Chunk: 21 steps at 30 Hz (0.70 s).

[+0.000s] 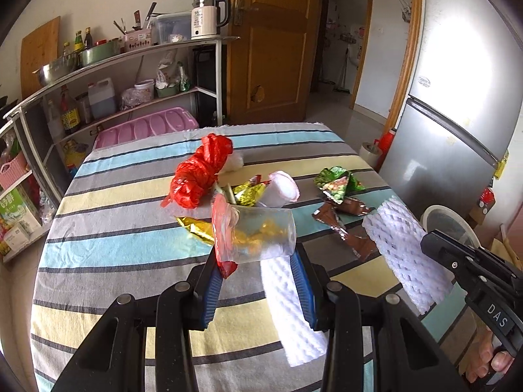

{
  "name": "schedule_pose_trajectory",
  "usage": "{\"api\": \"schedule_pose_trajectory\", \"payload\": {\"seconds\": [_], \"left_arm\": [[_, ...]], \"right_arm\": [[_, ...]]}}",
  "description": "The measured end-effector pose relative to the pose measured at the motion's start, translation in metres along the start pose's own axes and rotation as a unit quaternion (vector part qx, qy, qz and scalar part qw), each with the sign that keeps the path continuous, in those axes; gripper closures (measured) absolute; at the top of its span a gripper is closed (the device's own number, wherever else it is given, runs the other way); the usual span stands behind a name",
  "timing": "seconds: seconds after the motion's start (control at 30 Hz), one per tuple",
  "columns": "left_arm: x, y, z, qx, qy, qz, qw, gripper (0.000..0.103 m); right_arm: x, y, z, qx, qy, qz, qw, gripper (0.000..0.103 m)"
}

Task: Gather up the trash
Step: 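Carry both items over the white bin and open both tools to drop them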

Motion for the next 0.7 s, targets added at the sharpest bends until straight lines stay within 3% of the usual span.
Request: {"api": "schedule_pose_trajectory", "payload": {"seconds": [0.37, 0.7], "left_arm": [[0.017, 0.006, -0.099, -0.078, 0.059, -0.010, 0.9952, 0.062], [0.024, 0.020, -0.217, -0.163, 0.120, 0.001, 0.9794, 0.062]], "right_arm": [[0.014, -0.055, -0.076, -0.071, 0.054, -0.046, 0.995, 0.093], [0.011, -0.115, -0.166, -0.157, 0.113, -0.077, 0.978, 0.093]]}}
Point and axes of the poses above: each gripper's, at about its wrist camera, not at the fingertips, and y roughly the way its jaws point, z to its left, x to its top, the point moved 9 cm from there along y, roughly the way its jaws point, and after that the axes turned 3 degrees about y, right-handed, at the moved point
